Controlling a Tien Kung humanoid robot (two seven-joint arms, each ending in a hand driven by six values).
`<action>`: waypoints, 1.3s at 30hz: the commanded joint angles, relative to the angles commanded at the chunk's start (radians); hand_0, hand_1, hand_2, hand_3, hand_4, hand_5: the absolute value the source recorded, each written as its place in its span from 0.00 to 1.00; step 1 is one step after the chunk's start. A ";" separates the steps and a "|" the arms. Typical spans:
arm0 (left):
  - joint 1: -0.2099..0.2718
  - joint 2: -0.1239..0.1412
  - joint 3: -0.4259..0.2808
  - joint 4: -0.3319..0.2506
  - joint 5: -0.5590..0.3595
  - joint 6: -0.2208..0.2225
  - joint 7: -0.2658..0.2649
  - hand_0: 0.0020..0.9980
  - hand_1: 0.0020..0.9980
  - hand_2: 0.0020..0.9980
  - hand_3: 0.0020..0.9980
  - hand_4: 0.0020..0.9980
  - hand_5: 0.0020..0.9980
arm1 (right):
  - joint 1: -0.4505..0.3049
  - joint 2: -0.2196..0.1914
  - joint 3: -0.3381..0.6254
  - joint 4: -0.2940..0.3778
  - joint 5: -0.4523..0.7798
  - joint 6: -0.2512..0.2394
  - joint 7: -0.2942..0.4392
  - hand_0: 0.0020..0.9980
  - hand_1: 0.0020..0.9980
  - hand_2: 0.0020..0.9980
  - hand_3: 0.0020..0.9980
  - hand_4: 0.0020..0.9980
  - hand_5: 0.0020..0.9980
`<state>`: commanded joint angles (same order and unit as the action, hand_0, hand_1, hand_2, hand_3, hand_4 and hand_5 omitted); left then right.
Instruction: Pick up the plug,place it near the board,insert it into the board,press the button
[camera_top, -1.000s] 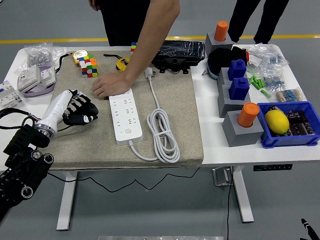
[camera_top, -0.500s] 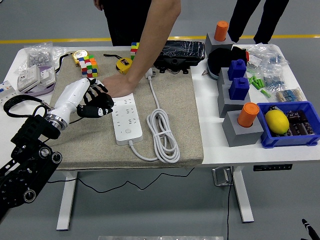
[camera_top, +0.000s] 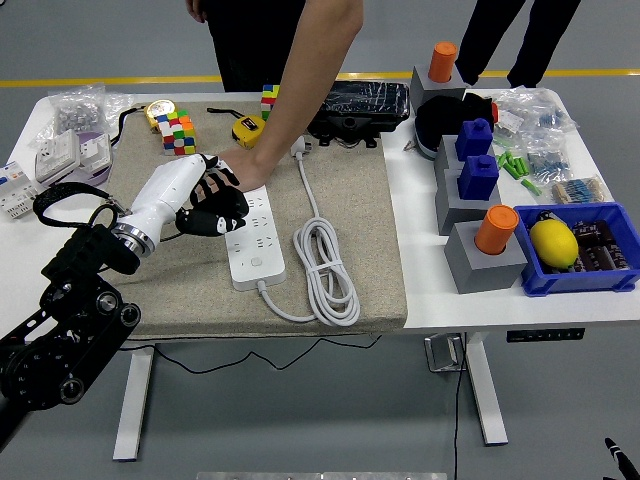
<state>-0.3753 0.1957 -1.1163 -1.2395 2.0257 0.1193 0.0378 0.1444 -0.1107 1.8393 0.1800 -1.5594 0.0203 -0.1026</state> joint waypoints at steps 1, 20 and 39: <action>-0.004 -0.003 0.010 0.005 0.000 -0.002 0.002 0.23 0.33 0.37 0.54 0.86 0.00 | -0.002 0.001 0.003 0.000 -0.003 0.000 -0.001 0.82 0.76 0.73 0.79 1.00 1.00; -0.095 -0.033 0.063 0.213 -0.032 0.015 -0.024 0.23 0.33 0.36 0.54 0.86 0.00 | 0.002 0.001 0.002 0.000 -0.005 -0.001 -0.003 0.82 0.76 0.73 0.79 1.00 0.99; -0.115 -0.033 0.077 0.274 -0.035 0.031 -0.041 0.23 0.33 0.36 0.54 0.85 0.00 | 0.003 0.001 -0.003 0.000 0.001 -0.001 -0.002 0.82 0.76 0.73 0.79 1.00 0.99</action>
<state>-0.4902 0.1631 -1.0397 -0.9651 1.9906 0.1507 -0.0028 0.1471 -0.1093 1.8360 0.1800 -1.5583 0.0194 -0.1044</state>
